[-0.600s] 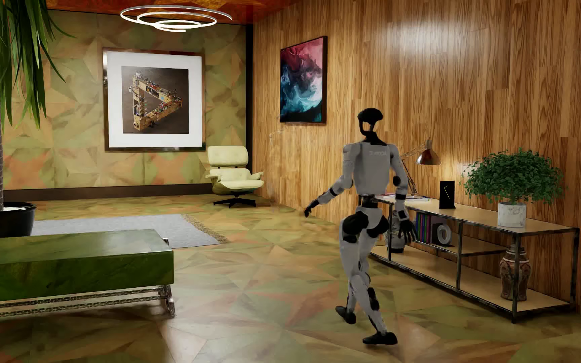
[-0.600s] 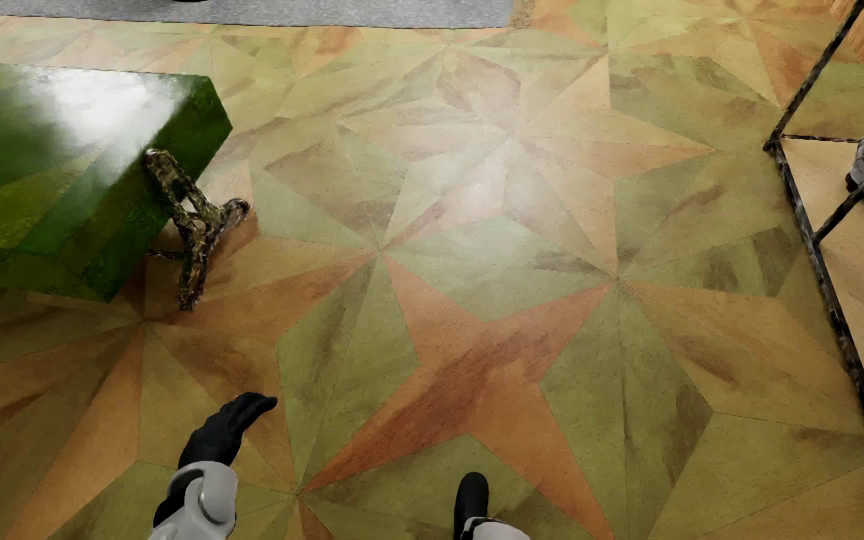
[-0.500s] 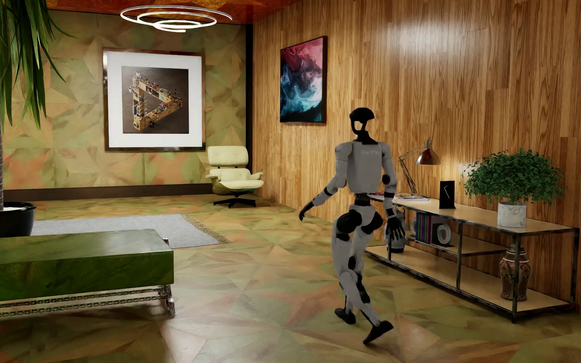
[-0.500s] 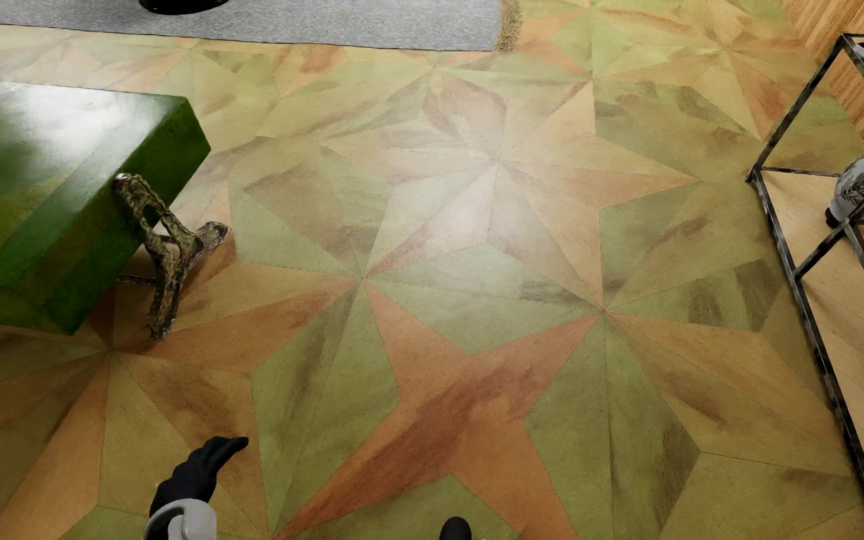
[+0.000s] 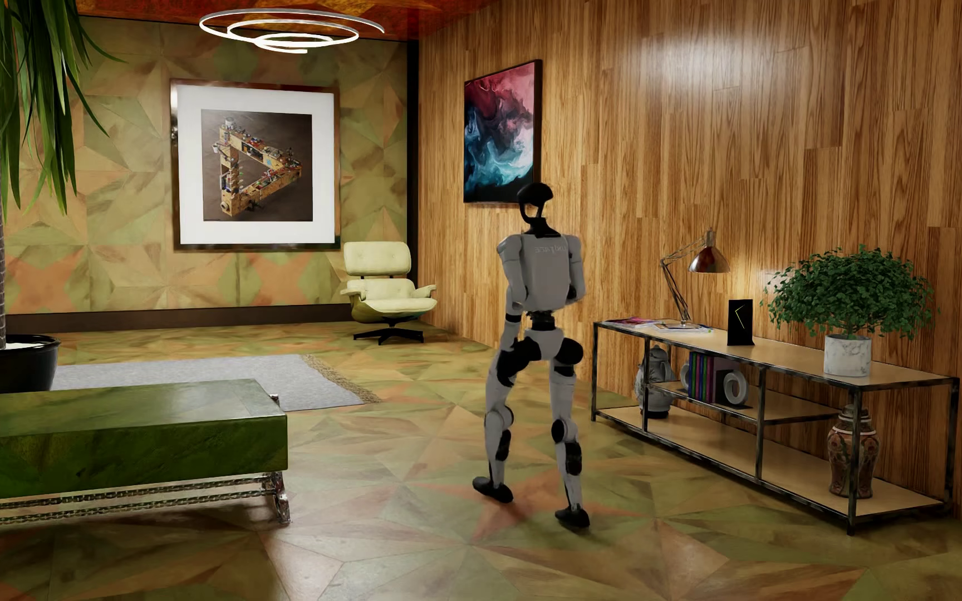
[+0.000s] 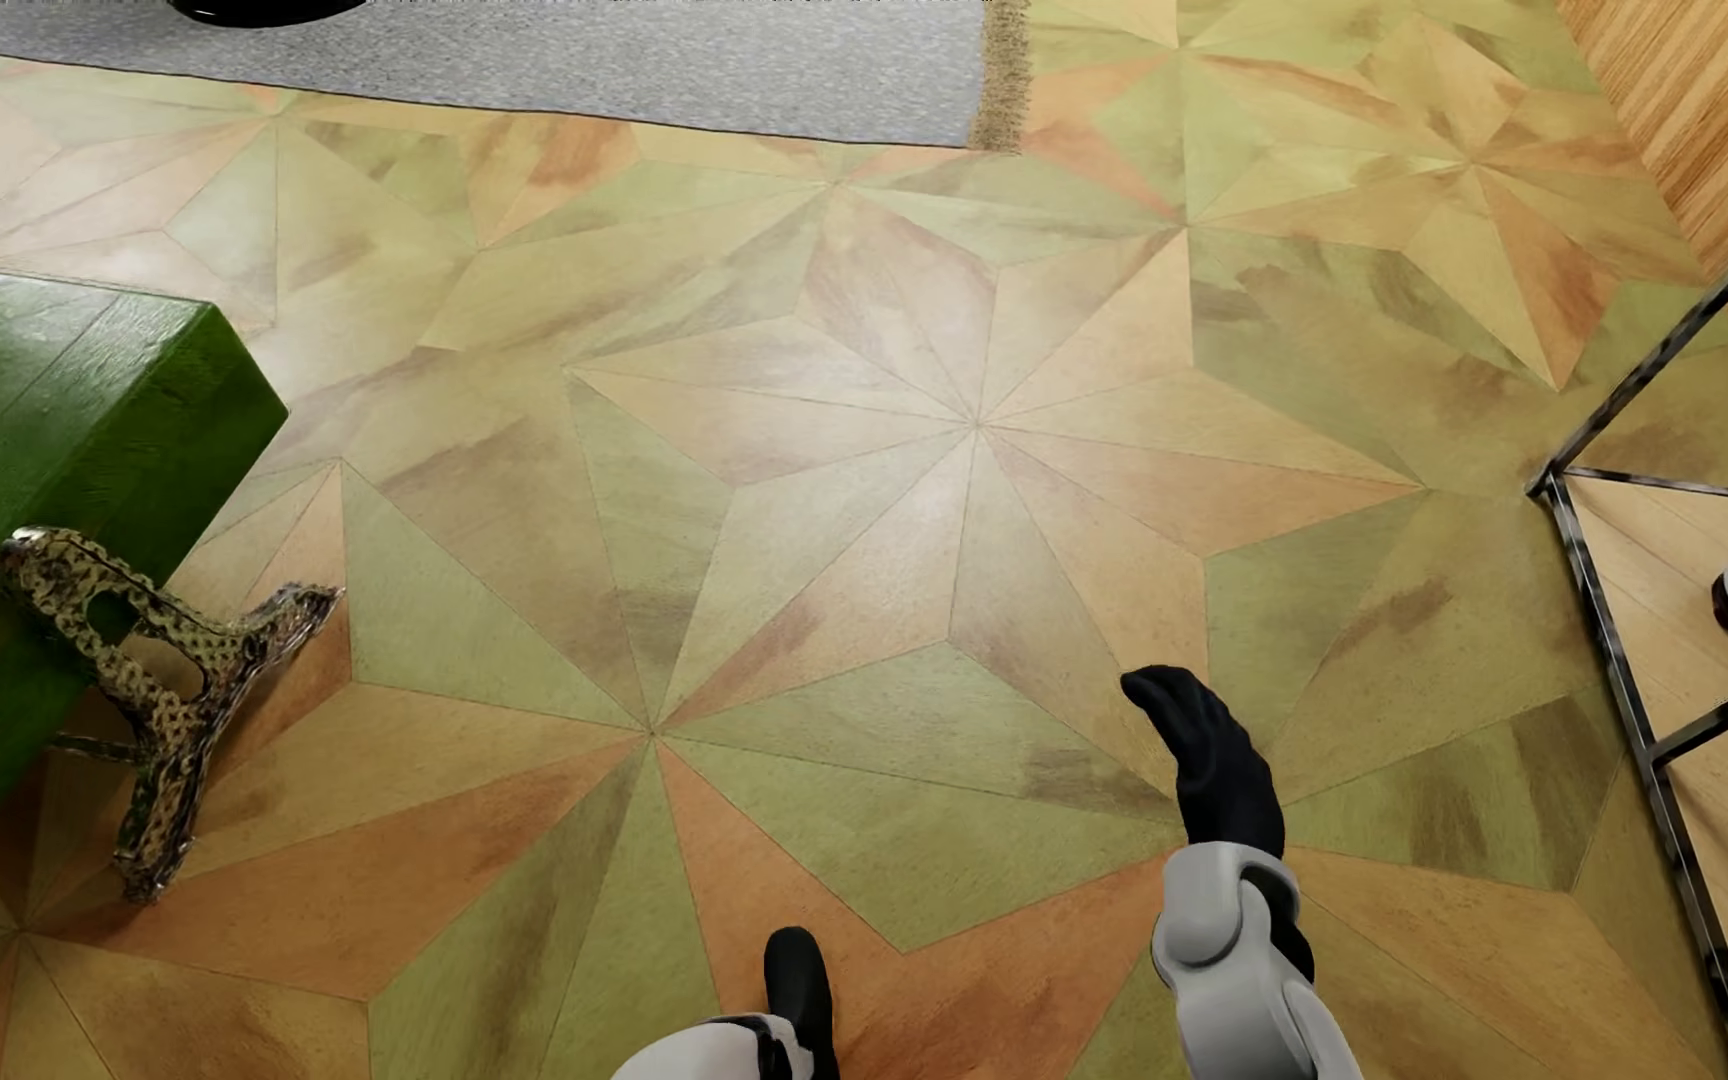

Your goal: Go to the armchair

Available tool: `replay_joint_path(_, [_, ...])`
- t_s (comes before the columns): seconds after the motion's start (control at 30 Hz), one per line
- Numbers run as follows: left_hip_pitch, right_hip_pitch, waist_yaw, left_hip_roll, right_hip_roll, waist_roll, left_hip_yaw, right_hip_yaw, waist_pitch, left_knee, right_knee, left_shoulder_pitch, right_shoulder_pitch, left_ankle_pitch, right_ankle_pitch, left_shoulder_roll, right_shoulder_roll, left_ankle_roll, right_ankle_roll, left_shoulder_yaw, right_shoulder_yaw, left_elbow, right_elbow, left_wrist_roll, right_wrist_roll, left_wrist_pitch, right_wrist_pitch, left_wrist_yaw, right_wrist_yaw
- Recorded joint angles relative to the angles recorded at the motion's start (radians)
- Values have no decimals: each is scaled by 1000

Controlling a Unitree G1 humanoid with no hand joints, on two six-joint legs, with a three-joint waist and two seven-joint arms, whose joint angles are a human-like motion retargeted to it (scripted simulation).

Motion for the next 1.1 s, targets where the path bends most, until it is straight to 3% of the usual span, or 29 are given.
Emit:
replay_joint_path(0.03, [32,19,4,-3,-17,-6,39,9,-2,8,27,-3,21,13,22,-10,8,93,1,15,5,-5,26,1,-2,10,17,-4,-6])
replay_joint_path(0.07, [85,26,12,-28,-52,-15,69,20,-5,-16,83,-1,40,29,68,-34,14,269,14,53,24,-17,78,-4,-10,26,47,22,-4])
replay_joint_path(0.1, [128,-4,20,-48,-94,-29,99,38,-5,-19,202,0,57,11,152,-64,16,327,42,108,53,-31,155,-20,-23,33,83,67,13])
replay_joint_path(0.13, [159,-69,26,-61,-136,-45,126,69,-1,7,371,-11,73,-32,272,-90,18,337,137,163,87,-33,249,-41,-37,44,133,117,45])
replay_joint_path(0.17, [197,-151,32,-67,-170,-58,162,114,2,32,562,-33,80,-79,381,-99,15,338,272,190,146,-24,357,-41,-61,54,182,140,103])
replay_joint_path(0.2, [252,-245,38,-79,-223,-67,201,121,4,22,740,-67,82,-112,473,-97,4,337,350,201,227,-13,463,-31,-103,57,208,140,193])
replay_joint_path(0.23, [296,-330,37,-93,-306,-76,223,105,6,19,868,-121,97,-143,425,-84,-5,334,324,203,288,-3,539,-6,-148,62,212,125,271])
replay_joint_path(0.27, [334,-416,27,-104,-356,-86,233,96,9,21,953,-165,120,-173,371,-73,-5,325,224,217,298,-1,587,11,-165,58,202,132,289])
replay_joint_path(0.3, [372,-498,10,-113,-377,-93,236,96,10,15,990,-208,157,-197,360,-66,14,313,112,251,253,-8,608,17,-155,50,221,157,243])
replay_joint_path(0.33, [404,-571,-11,-121,-379,-98,237,98,10,13,976,-240,202,-217,349,-62,35,300,55,283,178,-39,603,9,-125,28,233,186,169])
replay_joint_path(0.4, [453,-677,-47,-119,-343,-99,230,91,7,34,814,-277,294,-253,275,-35,60,269,64,318,77,-142,580,-30,-81,-55,215,239,103])
replay_joint_path(0.47, [497,-725,-73,-117,-311,-95,219,72,-1,59,504,-313,360,-294,272,14,68,237,63,299,58,-238,562,-58,-91,-99,190,251,123])
replay_joint_path(0.53, [561,-699,-86,-121,-281,-88,201,43,-11,43,63,-348,404,-330,364,57,84,200,93,273,41,-322,546,-92,-107,-110,183,243,169])
replay_joint_path(0.57, [598,-676,-89,-123,-267,-84,189,13,-14,26,-124,-360,418,-337,390,71,94,177,165,258,22,-353,534,-102,-107,-108,186,236,186])
replay_joint_path(0.6, [630,-671,-89,-117,-270,-82,184,-47,-15,34,-155,-360,423,-355,346,75,97,152,291,255,17,-377,526,-115,-120,-104,189,242,202])
replay_joint_path(0.63, [655,-669,-92,-100,-272,-78,175,-87,-12,65,-83,-351,416,-362,388,77,99,130,201,254,15,-384,525,-121,-136,-92,190,243,212])
replay_joint_path(0.67, [678,-639,-99,-68,-246,-72,156,-96,-12,101,-62,-337,403,-340,434,75,109,115,59,249,10,-374,527,-125,-155,-74,200,250,213])
replay_joint_path(0.7, [685,-584,-106,-18,-218,-64,128,-122,-15,164,-74,-310,396,-287,460,73,132,107,-37,235,-8,-352,525,-113,-164,-52,202,242,200])
replay_joint_path(0.77, [582,-503,-111,124,-155,-33,36,-180,-16,469,-52,-298,351,-69,372,84,177,135,-48,184,-35,-238,523,-97,-175,14,204,201,166])
replay_joint_path(0.8, [487,-458,-109,188,-128,-13,-37,-204,-15,662,-47,-276,325,69,327,84,182,124,-52,135,-35,-181,518,-65,-188,38,200,151,163])
replay_joint_path(0.83, [385,-406,-101,238,-97,5,-107,-216,-13,821,-63,-277,286,169,295,92,175,158,-55,71,-26,-116,500,-31,-202,45,189,78,175])
replay_joint_path(0.87, [303,-374,-90,272,-64,20,-153,-217,-8,924,-52,-262,252,80,258,105,162,191,-57,25,-20,-74,485,-4,-210,37,151,12,172])
replay_joint_path(0.93, [171,-316,-56,252,-22,39,-203,-176,0,972,-24,-182,161,-37,188,70,143,283,-52,43,-51,-49,422,-1,-192,40,107,18,138])
replay_joint_path(1.03, [43,-236,0,104,0,32,-240,-91,3,719,6,-61,87,-141,104,-17,105,260,-48,149,-47,-44,249,-51,-125,47,27,116,76])
replay_joint_path(1.1, [5,-183,28,18,6,20,-223,-38,-1,418,7,-13,43,-132,63,-59,52,264,-45,160,7,-21,173,-37,-102,46,2,114,60])
